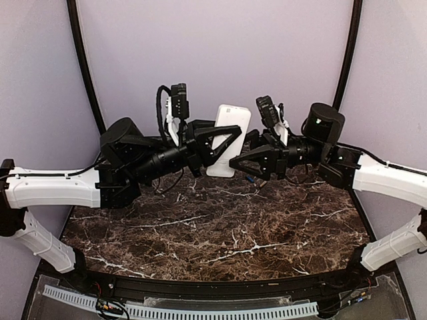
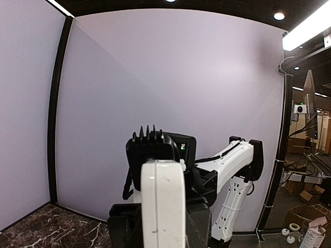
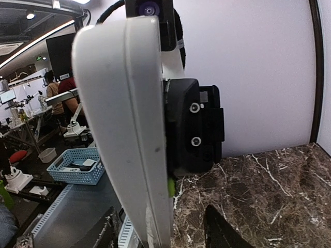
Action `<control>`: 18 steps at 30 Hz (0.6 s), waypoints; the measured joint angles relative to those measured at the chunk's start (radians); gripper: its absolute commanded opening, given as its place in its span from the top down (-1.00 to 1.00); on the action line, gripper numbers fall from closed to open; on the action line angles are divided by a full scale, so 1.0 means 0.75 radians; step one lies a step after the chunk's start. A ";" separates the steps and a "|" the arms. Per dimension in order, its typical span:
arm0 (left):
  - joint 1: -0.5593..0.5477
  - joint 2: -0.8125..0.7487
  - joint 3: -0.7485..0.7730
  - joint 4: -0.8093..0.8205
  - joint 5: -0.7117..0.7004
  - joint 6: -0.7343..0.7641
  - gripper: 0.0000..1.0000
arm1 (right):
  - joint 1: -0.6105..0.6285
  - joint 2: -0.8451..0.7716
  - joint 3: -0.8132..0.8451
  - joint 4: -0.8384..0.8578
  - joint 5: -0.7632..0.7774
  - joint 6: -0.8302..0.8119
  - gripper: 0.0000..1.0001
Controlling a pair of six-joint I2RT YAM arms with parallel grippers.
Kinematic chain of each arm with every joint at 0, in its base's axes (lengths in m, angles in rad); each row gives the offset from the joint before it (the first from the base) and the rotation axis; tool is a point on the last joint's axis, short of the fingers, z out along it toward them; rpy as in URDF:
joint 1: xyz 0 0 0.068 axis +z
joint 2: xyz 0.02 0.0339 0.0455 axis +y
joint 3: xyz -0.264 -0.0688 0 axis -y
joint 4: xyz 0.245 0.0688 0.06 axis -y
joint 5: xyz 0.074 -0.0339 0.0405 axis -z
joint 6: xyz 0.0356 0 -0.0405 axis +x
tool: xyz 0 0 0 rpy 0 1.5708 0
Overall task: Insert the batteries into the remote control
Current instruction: Pass from the left arm to the right
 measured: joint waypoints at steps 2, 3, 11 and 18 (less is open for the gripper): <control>0.000 0.003 0.000 0.003 0.000 -0.003 1.00 | 0.033 0.026 -0.009 0.021 0.005 0.020 0.25; 0.000 0.004 0.000 0.006 0.000 -0.005 1.00 | 0.048 0.036 -0.016 0.041 0.008 0.031 0.37; 0.006 0.012 0.000 0.035 -0.015 -0.065 0.99 | 0.078 0.070 -0.035 0.114 0.021 0.036 1.00; 0.027 -0.019 -0.001 -0.057 -0.008 -0.020 -0.87 | 0.072 0.033 0.074 -0.240 0.031 -0.127 1.00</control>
